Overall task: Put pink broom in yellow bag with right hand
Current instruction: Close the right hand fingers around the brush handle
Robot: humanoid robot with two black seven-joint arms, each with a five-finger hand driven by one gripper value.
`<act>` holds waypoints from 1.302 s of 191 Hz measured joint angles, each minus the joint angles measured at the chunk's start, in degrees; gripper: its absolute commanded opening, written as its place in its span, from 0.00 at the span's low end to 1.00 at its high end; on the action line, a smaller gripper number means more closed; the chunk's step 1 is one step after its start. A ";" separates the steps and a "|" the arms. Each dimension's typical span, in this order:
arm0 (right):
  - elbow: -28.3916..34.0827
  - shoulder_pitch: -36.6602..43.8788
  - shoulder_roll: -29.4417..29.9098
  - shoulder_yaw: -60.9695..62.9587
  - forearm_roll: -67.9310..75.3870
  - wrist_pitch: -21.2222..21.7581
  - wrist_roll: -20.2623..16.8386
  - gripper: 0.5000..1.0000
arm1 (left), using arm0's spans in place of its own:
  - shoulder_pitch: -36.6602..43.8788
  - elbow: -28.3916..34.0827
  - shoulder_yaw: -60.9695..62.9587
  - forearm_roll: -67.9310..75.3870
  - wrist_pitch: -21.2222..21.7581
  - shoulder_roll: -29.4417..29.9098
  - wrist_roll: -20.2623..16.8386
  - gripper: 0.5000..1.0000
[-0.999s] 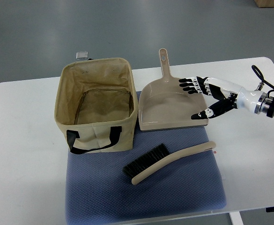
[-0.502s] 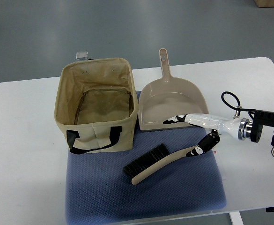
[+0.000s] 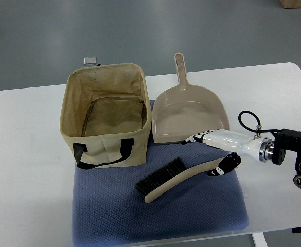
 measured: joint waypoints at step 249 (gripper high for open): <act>0.00 -0.36 0.51 -2.73 -6.13 -0.05 -2.44 0.28 | 0.00 0.00 0.00 0.00 0.02 0.00 0.00 1.00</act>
